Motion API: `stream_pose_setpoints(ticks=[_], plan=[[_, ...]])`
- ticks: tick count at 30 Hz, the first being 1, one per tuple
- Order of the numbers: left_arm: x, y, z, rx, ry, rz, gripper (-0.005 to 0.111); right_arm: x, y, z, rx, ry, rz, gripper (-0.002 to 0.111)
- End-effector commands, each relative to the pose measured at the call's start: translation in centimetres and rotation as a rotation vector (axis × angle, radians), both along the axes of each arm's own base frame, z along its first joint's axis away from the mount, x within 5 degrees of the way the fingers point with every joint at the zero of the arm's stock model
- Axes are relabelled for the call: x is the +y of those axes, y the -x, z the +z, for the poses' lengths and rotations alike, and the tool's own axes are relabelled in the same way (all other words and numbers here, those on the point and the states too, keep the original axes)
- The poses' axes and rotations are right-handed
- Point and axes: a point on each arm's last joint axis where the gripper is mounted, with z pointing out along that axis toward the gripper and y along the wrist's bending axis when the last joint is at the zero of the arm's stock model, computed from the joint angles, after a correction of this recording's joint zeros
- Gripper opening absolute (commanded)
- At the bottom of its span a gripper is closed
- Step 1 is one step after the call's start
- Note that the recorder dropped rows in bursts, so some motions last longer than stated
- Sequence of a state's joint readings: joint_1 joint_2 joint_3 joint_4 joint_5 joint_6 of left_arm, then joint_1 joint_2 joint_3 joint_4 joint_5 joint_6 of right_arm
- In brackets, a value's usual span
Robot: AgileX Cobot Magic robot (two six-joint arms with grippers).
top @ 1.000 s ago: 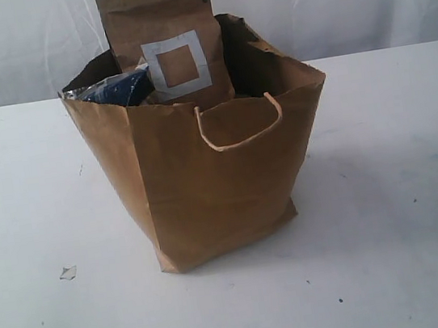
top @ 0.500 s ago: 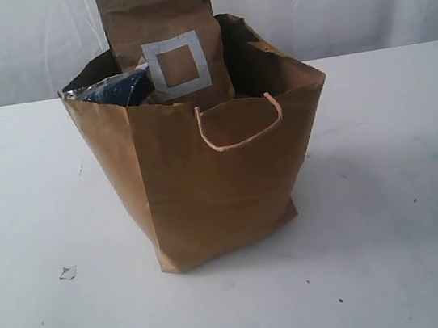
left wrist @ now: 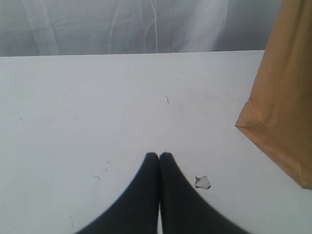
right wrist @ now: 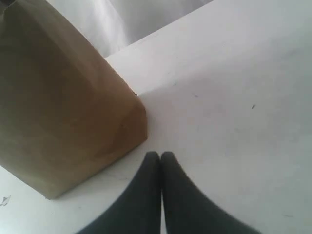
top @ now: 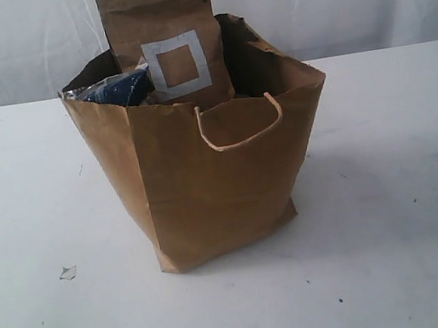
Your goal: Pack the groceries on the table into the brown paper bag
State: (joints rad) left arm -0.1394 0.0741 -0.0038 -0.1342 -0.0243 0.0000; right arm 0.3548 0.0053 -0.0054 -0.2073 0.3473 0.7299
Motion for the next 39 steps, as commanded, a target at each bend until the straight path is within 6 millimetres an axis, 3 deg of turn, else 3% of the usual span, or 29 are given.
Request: stream_pose_setpoints(ticks=[1,7,16,39], plan=[[0.02,0.03,-0.11,0.000,-0.001,0.002,0.000,-0.09,0.01,-0.18,0.001,0.011,-0.009,0.000],[0.02,0.03,-0.11,0.000,-0.001,0.002,0.000,-0.09,0.01,-0.18,-0.006,0.034,-0.003,0.000],[0.02,0.03,-0.11,0.000,-0.001,0.002,0.000,0.23,0.07,-0.05,-0.167,0.512,0.160,0.000],[0.02,0.03,-0.11,0.000,-0.001,0.002,0.000,0.59,0.20,-0.11,-0.146,0.430,0.183,0.000]])
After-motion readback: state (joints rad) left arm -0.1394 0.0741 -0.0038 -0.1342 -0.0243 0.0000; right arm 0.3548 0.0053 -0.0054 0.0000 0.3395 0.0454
